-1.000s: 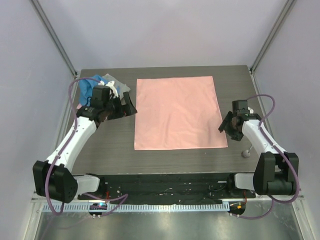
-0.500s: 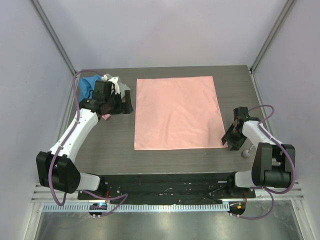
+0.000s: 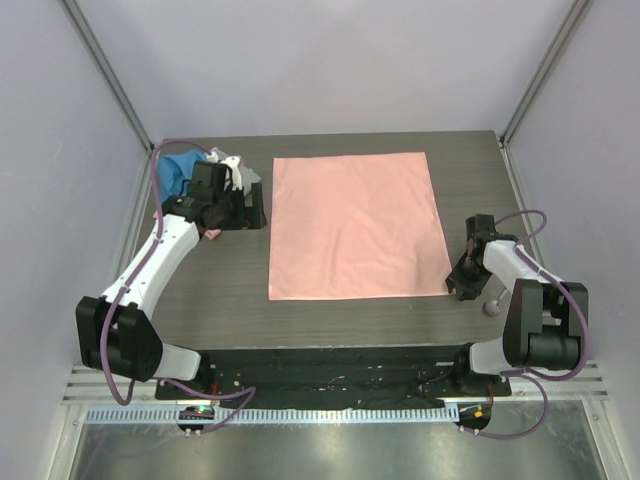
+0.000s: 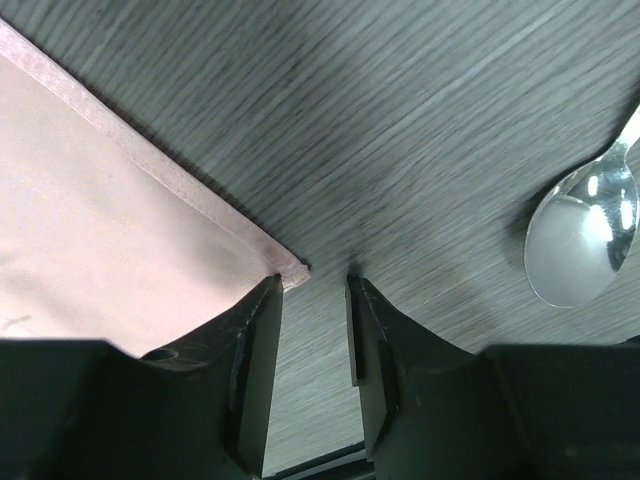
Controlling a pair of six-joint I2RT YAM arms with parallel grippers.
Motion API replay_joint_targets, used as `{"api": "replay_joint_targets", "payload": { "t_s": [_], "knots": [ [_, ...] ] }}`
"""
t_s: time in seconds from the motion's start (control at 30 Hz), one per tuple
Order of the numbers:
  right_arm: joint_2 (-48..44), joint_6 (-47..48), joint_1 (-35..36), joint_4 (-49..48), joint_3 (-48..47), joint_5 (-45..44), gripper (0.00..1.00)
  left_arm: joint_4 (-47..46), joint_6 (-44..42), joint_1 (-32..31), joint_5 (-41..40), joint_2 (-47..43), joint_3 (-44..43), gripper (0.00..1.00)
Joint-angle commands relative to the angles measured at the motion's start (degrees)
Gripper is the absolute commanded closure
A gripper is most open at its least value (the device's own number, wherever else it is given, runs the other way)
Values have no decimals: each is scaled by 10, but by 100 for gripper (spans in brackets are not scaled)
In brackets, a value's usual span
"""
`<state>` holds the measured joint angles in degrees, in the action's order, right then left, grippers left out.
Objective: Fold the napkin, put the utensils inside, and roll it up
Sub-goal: Fold the napkin
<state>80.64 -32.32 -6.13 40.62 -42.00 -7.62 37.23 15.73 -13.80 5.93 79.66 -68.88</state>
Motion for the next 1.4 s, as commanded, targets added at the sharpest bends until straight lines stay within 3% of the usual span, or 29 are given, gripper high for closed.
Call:
{"api": "replay_joint_targets", "payload": {
  "t_s": [0.0, 0.33, 0.8, 1.17, 1.3, 1.37],
  "knots": [
    [-3, -13, -3, -34, 3, 13, 61, -2, -11, 2, -2, -1, -8, 4],
    [3, -19, -3, -53, 3, 2, 64, -2, -12, 2, -1, -5, -6, 4],
    [4, -20, -5, -70, 10, -16, 99, -2, -14, 2, -1, -11, 0, 4],
    [-100, -6, -48, -35, -26, -92, 99, -3, -13, 2, 5, -18, 2, 4],
    [-89, 30, -48, -33, -34, -36, 99, -3, -12, 2, 7, -18, 4, 4],
    [-75, 37, -48, -36, -30, -7, 88, -3, -11, 2, 8, -19, 5, 4]
  ]
}}
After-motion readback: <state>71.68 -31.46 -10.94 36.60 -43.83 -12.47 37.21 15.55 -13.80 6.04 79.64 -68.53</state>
